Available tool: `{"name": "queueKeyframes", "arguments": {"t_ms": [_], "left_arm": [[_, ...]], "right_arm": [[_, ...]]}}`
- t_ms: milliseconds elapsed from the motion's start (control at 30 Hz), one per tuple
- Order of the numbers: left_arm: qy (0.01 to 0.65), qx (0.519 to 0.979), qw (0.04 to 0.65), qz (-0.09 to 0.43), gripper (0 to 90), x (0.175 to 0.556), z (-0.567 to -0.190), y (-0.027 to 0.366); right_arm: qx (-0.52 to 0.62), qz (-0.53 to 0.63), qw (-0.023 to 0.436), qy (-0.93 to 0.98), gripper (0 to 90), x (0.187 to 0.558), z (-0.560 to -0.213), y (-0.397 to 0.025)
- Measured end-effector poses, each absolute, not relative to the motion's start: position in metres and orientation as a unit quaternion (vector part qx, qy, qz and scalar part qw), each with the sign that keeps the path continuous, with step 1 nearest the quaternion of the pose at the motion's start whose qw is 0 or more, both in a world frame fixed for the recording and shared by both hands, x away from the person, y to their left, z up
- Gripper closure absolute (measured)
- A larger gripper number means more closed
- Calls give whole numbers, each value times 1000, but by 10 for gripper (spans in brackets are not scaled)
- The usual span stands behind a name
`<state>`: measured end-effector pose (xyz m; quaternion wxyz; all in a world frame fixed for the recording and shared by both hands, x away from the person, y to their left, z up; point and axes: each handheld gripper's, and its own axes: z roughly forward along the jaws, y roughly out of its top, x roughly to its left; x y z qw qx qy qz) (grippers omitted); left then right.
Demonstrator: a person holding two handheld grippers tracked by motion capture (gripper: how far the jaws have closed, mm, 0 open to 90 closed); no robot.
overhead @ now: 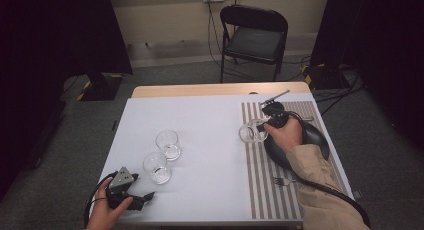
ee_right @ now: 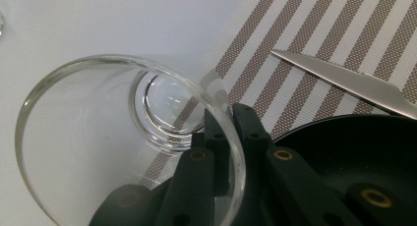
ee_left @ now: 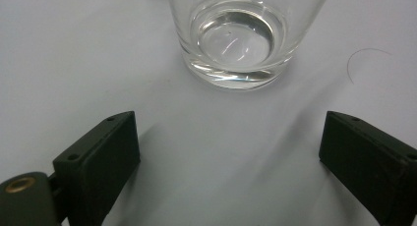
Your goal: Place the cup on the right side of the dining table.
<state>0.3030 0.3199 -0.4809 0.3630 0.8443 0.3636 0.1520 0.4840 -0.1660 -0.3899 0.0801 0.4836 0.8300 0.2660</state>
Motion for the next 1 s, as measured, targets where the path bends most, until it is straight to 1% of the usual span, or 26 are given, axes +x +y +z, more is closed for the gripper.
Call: {"name": "queueKeyframes", "arguments": {"t_ms": [533, 1000], "left_arm": [[363, 844, 363, 152, 74, 303, -481, 320], [363, 845, 362, 152, 75, 303, -481, 320]], "right_arm": [[491, 255, 88, 828, 857, 488, -399, -166], [492, 239, 105, 830, 857, 488, -404, -167]]}}
